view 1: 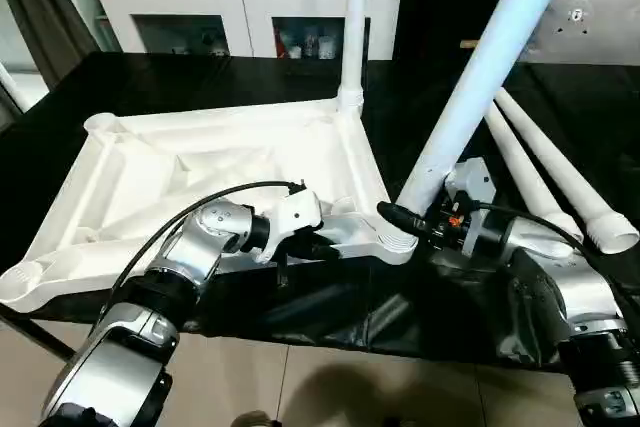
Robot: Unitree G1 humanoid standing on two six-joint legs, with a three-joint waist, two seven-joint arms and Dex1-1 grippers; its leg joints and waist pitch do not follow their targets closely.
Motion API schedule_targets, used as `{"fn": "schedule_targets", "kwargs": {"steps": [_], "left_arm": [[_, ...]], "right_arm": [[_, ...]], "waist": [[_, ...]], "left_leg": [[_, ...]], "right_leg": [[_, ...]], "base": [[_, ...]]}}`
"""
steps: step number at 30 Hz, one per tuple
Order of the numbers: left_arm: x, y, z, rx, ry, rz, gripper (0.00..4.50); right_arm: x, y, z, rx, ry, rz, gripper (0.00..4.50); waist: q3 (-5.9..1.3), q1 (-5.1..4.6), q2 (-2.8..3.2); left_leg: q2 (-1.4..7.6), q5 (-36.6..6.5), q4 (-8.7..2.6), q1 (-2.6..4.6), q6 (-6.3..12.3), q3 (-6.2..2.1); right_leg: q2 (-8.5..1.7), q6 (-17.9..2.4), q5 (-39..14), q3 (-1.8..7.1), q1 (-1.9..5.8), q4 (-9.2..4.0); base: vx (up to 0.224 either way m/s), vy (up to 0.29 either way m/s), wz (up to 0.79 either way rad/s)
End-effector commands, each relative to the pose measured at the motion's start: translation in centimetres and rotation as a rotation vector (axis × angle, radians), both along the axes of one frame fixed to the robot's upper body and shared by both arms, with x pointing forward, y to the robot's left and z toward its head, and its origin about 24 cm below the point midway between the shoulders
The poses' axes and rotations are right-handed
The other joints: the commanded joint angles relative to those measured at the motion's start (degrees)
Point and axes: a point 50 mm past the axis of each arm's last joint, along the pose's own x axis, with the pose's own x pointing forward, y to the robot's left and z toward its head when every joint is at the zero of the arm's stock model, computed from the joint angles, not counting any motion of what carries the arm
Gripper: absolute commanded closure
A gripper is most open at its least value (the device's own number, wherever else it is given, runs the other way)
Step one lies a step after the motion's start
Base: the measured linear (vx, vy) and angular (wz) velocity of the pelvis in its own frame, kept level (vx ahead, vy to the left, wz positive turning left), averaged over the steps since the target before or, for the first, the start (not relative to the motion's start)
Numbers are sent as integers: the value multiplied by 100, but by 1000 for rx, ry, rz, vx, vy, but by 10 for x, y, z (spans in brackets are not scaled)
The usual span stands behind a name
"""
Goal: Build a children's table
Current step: Insert table leg to table base
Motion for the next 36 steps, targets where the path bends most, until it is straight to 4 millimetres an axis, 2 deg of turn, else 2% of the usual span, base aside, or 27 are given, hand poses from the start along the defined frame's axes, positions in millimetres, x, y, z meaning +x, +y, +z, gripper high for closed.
{"fn": "schedule_targets", "kwargs": {"steps": [1,6,9,14,16,18,19,27,28,30,31,32,33,34,35,36], "left_arm": [[5,-2,19,-81,-66,-6,450],[5,-1,21,-70,-69,-25,450],[9,0,26,-58,-77,-41,450],[17,-5,38,-38,-109,-80,450],[19,-6,41,-32,-115,-90,450],[20,-6,42,-26,-117,-92,450],[22,-6,42,-13,-123,-89,450],[22,-1,39,-20,-111,-47,450],[20,6,35,-20,-98,19,450],[20,9,34,-27,-96,65,450],[13,13,33,-59,-75,143,450],[12,13,33,-64,-73,153,450],[11,13,33,-67,-71,160,450],[0,8,33,-85,-63,197,450],[0,8,33,-85,-63,197,450],[-8,2,34,-95,-62,208,450]], "right_arm": [[-7,-13,-37,-140,176,-33,261],[-7,-8,-40,-161,205,46,261],[-7,-7,-43,-181,224,84,261],[-4,-1,-43,-197,236,133,261],[-3,1,-42,-198,235,141,261],[-2,1,-42,-199,233,138,261],[0,2,-43,-198,226,119,261],[11,3,-42,-174,204,-12,261],[16,4,-42,-172,193,-75,261],[18,6,-42,-170,184,-99,261],[23,8,-40,-161,171,-156,261],[24,9,-39,-158,169,-164,261],[24,9,-39,-156,168,-169,261],[32,10,-36,-146,156,-242,261],[32,10,-36,-146,156,-242,261],[36,11,-34,-140,145,-276,261]], "waist": [[-371,0,-110],[-349,-60,-105],[-358,-68,-82],[-345,-72,-108],[-351,-65,-97],[-347,-66,-107],[-347,-69,-88],[-326,-104,-83],[-319,-119,-84],[-308,-174,-72],[-295,-204,-86],[-287,-269,-71],[-287,-269,-71],[-302,-318,-91],[-292,-371,-68],[-286,-378,-59]], "left_leg": [[-17,-1547,-402,31,474,71],[-16,-1645,-408,32,493,66],[-13,-1613,-409,21,521,62],[-15,-1682,-412,37,521,69],[-12,-1685,-411,42,504,65],[-15,-1696,-411,40,499,66],[-6,-1717,-422,32,489,58],[-14,-1880,-432,44,408,40],[-21,-1984,-426,65,393,40],[13,-2051,-464,33,329,4],[14,-2165,-462,59,303,0],[10,-2205,-474,42,308,-1],[10,-2205,-474,42,308,-1],[43,-2290,-482,70,323,-14],[59,-2232,-528,10,333,-35],[63,-2253,-521,19,323,-26]], "right_leg": [[-244,-389,-3174,92,373,-546],[-244,-374,-3249,92,364,-560],[-246,-428,-3134,96,377,-539],[-240,-448,-3194,85,371,-561],[-249,-467,-3179,88,376,-554],[-247,-466,-3189,82,378,-562],[-249,-481,-3167,81,382,-557],[-259,-437,-3395,51,370,-580],[-260,-378,-3532,33,356,-610],[-286,-419,-3491,19,390,-577],[-291,-391,-3572,-10,375,-593],[-288,-389,-3576,-42,385,-615],[-288,-389,-3576,-42,385,-615],[-315,-387,-3489,-56,388,-634],[-311,-497,-3241,-52,433,-587],[-311,-495,-3243,-47,417,-590]], "base": [[0,0,0],[0,0,0],[0,0,0],[0,0,0],[0,0,0],[0,0,0],[0,0,0],[0,0,0],[0,0,0],[0,0,0],[0,0,0],[0,0,0],[0,0,0],[0,0,0],[0,0,0],[0,0,0]]}}
